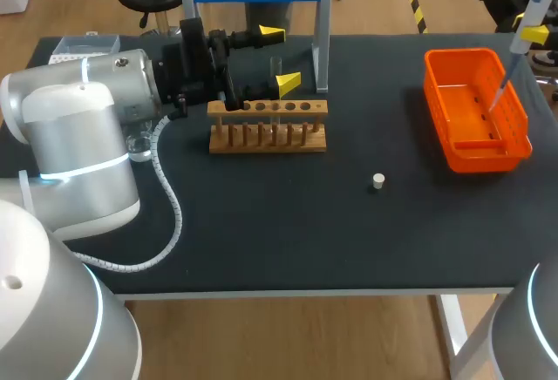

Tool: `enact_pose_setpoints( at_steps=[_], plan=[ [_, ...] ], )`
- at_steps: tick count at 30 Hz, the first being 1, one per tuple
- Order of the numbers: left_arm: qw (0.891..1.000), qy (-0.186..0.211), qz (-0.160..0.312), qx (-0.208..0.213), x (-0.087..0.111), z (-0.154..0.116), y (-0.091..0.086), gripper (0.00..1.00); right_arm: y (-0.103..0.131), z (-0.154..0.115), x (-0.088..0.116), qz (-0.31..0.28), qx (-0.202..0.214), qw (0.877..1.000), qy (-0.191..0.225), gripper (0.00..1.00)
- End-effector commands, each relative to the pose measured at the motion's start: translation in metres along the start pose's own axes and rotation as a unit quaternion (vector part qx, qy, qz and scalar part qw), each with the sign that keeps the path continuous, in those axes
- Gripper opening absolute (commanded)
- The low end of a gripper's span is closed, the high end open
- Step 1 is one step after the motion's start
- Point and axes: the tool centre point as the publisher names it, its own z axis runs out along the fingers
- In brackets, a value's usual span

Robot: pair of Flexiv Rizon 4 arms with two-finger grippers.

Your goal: Invert the test tube, pick up the pipette, mount the tip to pipette, aspirate from beaker and dispense into the tube, eject the tip, return the pipette, and cap with the stopper.

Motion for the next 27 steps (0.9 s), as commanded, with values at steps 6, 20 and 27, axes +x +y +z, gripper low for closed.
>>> enact_pose_setpoints(
  at_steps=[6,20,27],
  plan=[
    [1.0,-0.001,0.0,0.001,0.0,0.001,0.001,1.0,0.001,0.0,0.0,0.0,0.002,1.0,0.0,0.0],
    [1.0,-0.021,0.006,0.002,-0.005,0.064,-0.016,1.0,0.001,0.0,0.0,0.0,0.002,1.0,0.0,0.0],
    [1.0,-0.002,0.012,-0.014,-0.012,0.132,-0.033,1.0,0.001,0.0,0.0,0.0,0.002,1.0,0.0,0.0]
  ],
)
